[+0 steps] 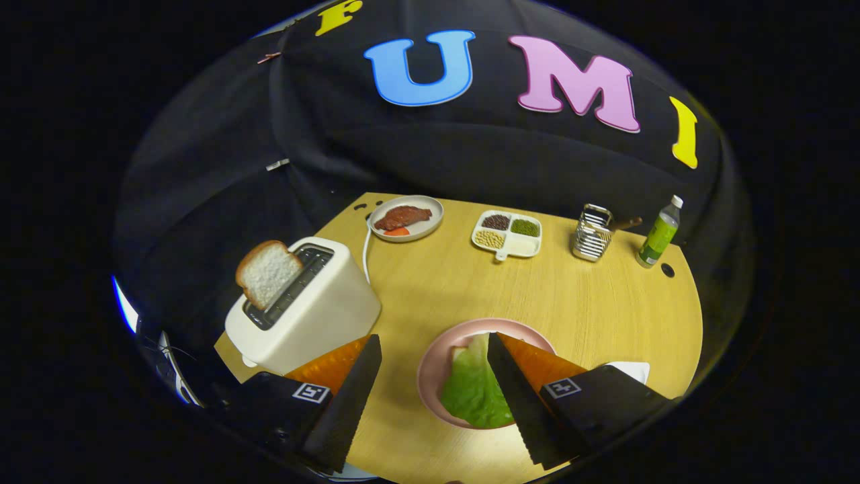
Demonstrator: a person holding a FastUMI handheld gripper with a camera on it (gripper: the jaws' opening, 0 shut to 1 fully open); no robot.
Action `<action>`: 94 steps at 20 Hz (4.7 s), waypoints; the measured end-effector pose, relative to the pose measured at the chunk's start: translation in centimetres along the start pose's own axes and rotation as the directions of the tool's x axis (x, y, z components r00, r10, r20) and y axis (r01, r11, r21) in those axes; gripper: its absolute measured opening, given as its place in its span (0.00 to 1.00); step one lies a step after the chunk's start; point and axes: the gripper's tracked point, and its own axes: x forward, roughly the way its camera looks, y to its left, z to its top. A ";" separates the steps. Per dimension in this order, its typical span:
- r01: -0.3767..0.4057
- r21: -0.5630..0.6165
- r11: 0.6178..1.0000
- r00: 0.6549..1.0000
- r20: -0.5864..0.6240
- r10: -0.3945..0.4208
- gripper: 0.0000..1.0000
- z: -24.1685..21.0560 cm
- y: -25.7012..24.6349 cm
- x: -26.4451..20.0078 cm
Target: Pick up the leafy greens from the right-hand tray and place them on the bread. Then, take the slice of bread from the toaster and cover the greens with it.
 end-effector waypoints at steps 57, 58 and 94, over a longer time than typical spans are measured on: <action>-0.189 -0.038 0.981 0.980 0.055 0.191 0.13 8.9 17.3 4.2; -0.184 -0.035 0.982 0.981 0.062 0.186 0.13 9.0 16.6 4.2; 0.048 0.431 0.901 0.987 -0.159 0.023 0.22 -8.8 -9.7 5.5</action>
